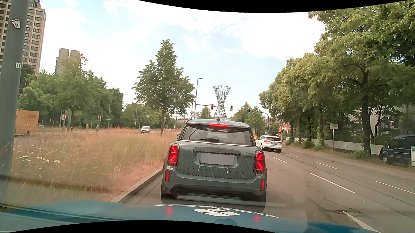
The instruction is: Follow the waypoints while adhering to traffic rules and regulations
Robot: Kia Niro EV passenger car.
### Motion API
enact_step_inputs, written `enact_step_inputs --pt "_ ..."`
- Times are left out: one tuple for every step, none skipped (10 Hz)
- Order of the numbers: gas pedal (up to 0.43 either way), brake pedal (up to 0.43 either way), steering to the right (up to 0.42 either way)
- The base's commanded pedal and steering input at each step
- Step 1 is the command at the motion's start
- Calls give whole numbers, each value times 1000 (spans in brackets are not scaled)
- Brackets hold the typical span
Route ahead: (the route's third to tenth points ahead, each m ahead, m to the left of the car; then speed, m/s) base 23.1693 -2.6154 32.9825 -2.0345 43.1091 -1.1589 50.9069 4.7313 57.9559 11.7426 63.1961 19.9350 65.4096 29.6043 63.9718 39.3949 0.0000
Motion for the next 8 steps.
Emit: enact_step_inputs --pt "0 256 -2" --pt "0 256 -2" --pt "0 256 -3" --pt "0 256 -3" --pt "0 256 -2" --pt "0 250 -3" --pt "0 256 -2" --pt "0 250 -2"
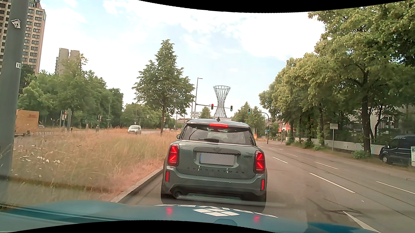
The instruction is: Follow the waypoints while adhering to traffic rules and regulations
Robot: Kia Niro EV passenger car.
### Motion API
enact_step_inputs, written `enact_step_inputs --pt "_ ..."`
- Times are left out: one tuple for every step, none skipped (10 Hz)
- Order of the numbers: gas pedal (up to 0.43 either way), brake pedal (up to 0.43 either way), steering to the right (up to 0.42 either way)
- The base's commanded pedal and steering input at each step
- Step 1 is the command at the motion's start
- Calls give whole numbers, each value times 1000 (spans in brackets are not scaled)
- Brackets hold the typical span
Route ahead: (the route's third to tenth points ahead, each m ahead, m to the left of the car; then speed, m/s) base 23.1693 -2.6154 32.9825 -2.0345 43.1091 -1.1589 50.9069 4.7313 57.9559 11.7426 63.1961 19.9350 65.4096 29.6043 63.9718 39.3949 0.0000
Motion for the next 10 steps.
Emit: enact_step_inputs --pt "0 250 -2" --pt "0 250 -2" --pt "0 250 -2" --pt "0 250 -2" --pt "0 250 -1" --pt "0 244 -1" --pt "0 244 -1" --pt "0 244 -1" --pt "0 244 -1" --pt "0 238 -1"
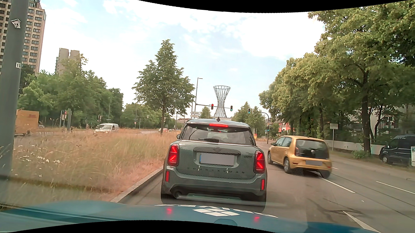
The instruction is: Follow the waypoints while adhering to traffic rules and regulations
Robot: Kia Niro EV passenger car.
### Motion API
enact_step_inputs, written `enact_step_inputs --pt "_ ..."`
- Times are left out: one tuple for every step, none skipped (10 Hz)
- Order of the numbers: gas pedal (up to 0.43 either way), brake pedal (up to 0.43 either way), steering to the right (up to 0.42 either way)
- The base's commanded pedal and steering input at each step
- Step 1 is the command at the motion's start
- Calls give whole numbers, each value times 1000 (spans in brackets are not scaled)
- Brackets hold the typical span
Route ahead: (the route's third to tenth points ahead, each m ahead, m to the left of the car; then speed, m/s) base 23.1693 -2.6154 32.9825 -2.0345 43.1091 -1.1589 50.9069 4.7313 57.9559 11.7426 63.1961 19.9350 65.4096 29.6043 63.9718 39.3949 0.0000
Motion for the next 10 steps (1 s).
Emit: enact_step_inputs --pt "0 244 -1" --pt "0 244 -1" --pt "0 244 -1" --pt "0 244 0" --pt "0 238 0" --pt "0 238 1" --pt "0 238 1" --pt "0 238 1" --pt "0 238 1" --pt "0 238 1"
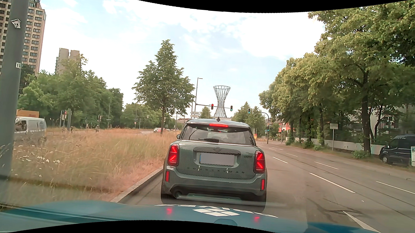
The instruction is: Follow the waypoints while adhering to traffic rules and regulations
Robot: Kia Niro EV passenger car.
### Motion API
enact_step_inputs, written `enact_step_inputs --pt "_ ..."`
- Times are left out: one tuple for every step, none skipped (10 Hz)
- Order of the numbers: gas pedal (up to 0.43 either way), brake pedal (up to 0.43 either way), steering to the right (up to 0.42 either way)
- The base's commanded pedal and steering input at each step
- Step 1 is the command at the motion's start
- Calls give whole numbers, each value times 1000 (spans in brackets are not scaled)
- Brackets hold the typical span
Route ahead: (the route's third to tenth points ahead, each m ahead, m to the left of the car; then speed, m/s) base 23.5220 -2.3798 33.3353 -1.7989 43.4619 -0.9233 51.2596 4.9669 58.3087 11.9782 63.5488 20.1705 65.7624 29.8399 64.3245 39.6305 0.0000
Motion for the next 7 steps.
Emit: enact_step_inputs --pt "0 232 1" --pt "0 238 1" --pt "0 238 1" --pt "0 250 1" --pt "0 250 1" --pt "0 244 1" --pt "0 244 1"
